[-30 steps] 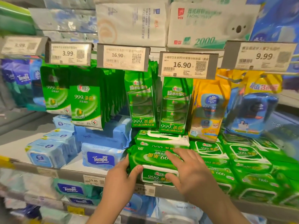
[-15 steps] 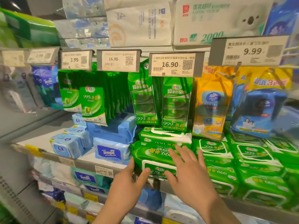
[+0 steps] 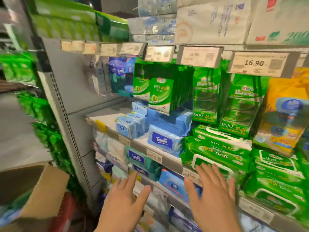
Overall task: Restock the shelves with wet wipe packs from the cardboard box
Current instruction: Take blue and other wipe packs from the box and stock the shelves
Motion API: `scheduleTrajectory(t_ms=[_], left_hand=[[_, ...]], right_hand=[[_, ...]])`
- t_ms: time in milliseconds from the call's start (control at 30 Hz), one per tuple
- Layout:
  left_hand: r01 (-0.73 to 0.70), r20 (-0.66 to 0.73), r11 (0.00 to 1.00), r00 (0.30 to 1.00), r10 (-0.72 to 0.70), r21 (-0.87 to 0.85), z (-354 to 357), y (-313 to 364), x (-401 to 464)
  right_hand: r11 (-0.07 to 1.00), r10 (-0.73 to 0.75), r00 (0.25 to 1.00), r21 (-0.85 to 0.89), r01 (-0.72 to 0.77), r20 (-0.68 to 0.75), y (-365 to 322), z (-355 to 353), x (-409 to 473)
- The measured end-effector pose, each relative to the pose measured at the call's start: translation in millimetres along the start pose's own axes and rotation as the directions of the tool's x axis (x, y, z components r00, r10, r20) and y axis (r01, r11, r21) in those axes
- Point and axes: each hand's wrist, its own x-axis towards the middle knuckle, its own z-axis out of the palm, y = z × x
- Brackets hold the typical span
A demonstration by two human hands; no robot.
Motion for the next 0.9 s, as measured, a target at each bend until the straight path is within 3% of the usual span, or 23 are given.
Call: scheduleTrajectory(t_ms=[233,367,533,700,767,900], left_hand=[[0.134,-0.165,0.988,0.975,-0.146,-0.078,-79.1,-134.2,-71.2],[0.292,-0.261,0.941,0.908,-0.328,-0.169,-124.0,-234.4,-130.8],[0.447,-0.256,0.845,0.814,-0.521,-0.294,-167.2,-334.1,-191.1],[0.504,-0.265,0.764,0.735,-0.624,-0.403,-195.9,-409.8,-215.5],[0.499,-0.26,0.744,0.723,-0.64,-0.445,-202.7,-433.1,-215.0],[0.488,-0.218,0.705,0.721,-0.658,-0.514,-216.6,-476.6,-200.2]], right_hand=[[0.998,-0.021,0.976,0.067,0.006,0.217,-129.7,55.5,-50.4],[0.988,-0.11,0.911,0.143,0.057,0.397,-223.8,98.9,-99.7],[0.963,-0.241,0.805,0.234,0.131,0.543,-326.7,143.5,-147.0],[0.939,-0.331,0.702,0.292,0.181,0.63,-404.8,179.0,-174.7],[0.922,-0.381,0.655,0.322,0.215,0.653,-430.8,195.0,-174.6],[0.908,-0.41,0.636,0.36,0.215,0.654,-480.0,234.4,-165.5]])
